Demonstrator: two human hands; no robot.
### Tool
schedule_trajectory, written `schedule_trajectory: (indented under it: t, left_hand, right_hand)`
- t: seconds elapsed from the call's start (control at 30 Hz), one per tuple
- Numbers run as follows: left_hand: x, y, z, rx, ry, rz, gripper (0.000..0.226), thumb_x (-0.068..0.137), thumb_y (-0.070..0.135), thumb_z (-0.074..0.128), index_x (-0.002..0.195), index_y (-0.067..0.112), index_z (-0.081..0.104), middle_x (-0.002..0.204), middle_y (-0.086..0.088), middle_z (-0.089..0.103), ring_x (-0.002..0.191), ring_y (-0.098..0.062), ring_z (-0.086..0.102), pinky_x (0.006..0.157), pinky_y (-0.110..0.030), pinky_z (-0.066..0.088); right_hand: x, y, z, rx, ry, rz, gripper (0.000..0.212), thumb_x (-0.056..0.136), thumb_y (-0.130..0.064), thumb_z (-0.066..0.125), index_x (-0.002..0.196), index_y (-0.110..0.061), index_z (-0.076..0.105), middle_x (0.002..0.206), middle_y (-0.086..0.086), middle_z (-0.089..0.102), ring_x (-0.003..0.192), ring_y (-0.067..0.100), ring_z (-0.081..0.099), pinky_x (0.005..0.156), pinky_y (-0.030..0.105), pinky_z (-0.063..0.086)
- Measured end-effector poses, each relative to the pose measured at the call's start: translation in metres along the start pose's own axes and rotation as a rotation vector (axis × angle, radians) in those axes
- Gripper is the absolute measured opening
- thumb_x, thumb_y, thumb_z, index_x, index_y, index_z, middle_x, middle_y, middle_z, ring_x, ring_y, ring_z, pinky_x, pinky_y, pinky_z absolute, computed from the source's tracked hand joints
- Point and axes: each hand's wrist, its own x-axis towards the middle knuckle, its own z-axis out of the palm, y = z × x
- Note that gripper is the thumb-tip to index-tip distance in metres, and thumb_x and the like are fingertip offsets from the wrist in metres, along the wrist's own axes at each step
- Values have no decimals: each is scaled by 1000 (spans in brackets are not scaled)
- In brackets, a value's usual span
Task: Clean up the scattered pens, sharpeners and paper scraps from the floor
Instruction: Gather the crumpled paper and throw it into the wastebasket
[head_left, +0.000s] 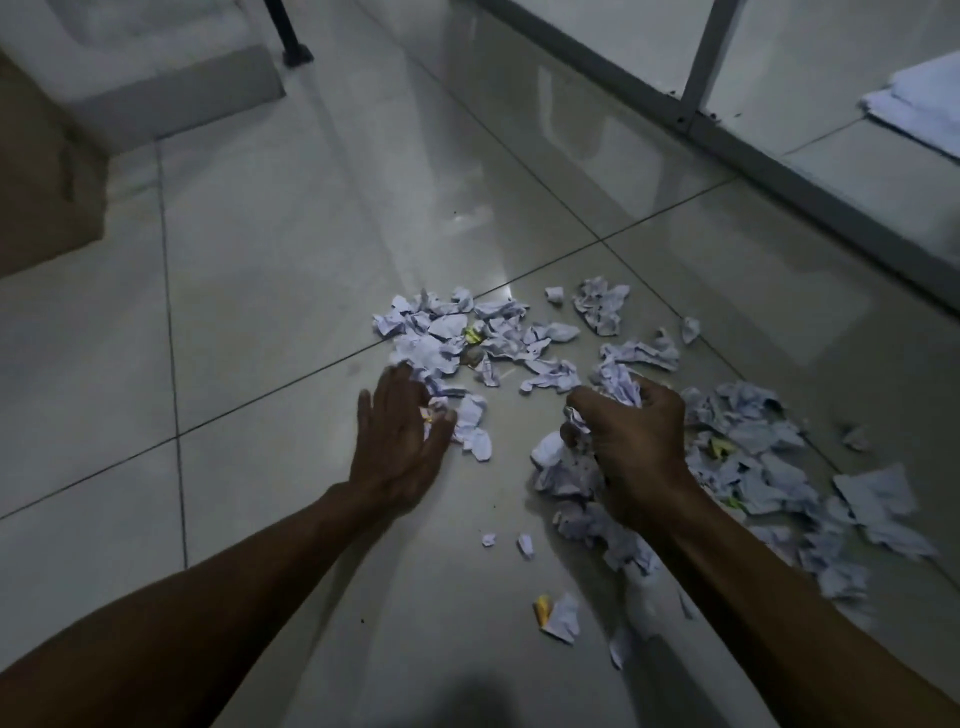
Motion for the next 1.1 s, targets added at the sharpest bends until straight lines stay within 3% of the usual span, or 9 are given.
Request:
schedule_trajectory:
  t: [0.13, 0.2, 0.27, 0.33, 0.43, 0.5, 0.6, 0.8, 1.1]
  left_hand:
    - [-7, 18, -3, -67, -100, 176, 57, 97, 55, 29, 140, 17, 32, 151, -2, 30, 143, -17, 18, 120, -43, 6]
    - [-2, 29, -14, -57, 0, 303, 37, 97, 52, 32, 115, 23, 44, 118, 1, 49, 114, -17, 42, 112, -45, 23]
    - [12, 32, -25, -71, 174, 384, 33, 97, 48, 34, 99, 20, 50, 95, -2, 51, 89, -18, 44, 89, -38, 36]
    - [35, 28, -33, -60, 308, 372, 36, 95, 44, 38, 99, 13, 54, 94, -8, 53, 85, -22, 46, 74, -33, 33]
    - [74, 12, -40, -31, 397, 242, 38, 93, 45, 42, 111, 13, 53, 107, -12, 52, 93, -27, 48, 75, -34, 36]
    - [104, -4, -40, -65, 322, 137, 47, 93, 51, 42, 126, 19, 48, 126, -14, 48, 110, -30, 48, 87, -38, 40]
    - [141, -21, -30, -98, 57, 89, 62, 91, 64, 30, 143, 31, 34, 152, -11, 33, 139, -29, 28, 113, -49, 25]
    - [135, 22, -10, -54, -277, 297, 68, 86, 71, 15, 147, 41, 25, 160, -1, 16, 147, -26, 10, 116, -59, 7]
    - [49, 48, -2, 93, -380, 619, 66, 88, 73, 13, 143, 43, 33, 159, 1, 19, 148, -21, 2, 118, -54, 5]
  right_hand:
    - [1, 8, 10, 4, -13, 12, 51, 74, 7, 62, 45, -24, 35, 50, -4, 31, 55, 19, 27, 55, 41, 29]
    - [2, 11, 13, 4, -11, 16, 51, 74, 9, 61, 46, -24, 34, 51, -2, 30, 56, 21, 25, 54, 42, 27]
    - [4, 13, 16, -22, 6, 28, 50, 73, 7, 63, 46, -24, 34, 51, -2, 30, 56, 21, 26, 54, 40, 28]
    - [7, 14, 19, -30, 26, 48, 49, 73, 4, 65, 47, -24, 34, 50, -3, 30, 56, 21, 27, 54, 40, 28]
    - [10, 13, 21, -15, 42, 51, 48, 74, 4, 65, 47, -22, 35, 48, -4, 32, 56, 21, 29, 54, 40, 29]
    - [12, 9, 21, -6, 40, 40, 50, 75, 5, 65, 44, -22, 36, 46, -5, 33, 54, 19, 28, 55, 39, 30]
    - [13, 3, 17, -21, 51, 32, 54, 77, 5, 66, 40, -22, 37, 43, -9, 34, 47, 15, 29, 57, 36, 32]
    - [10, 0, 4, -13, 75, -17, 48, 76, 10, 61, 50, -20, 34, 50, -4, 29, 55, 17, 24, 53, 40, 27]
    - [4, 2, -22, -33, 82, -57, 38, 79, 10, 63, 55, -5, 37, 51, 1, 35, 48, 14, 29, 49, 31, 24]
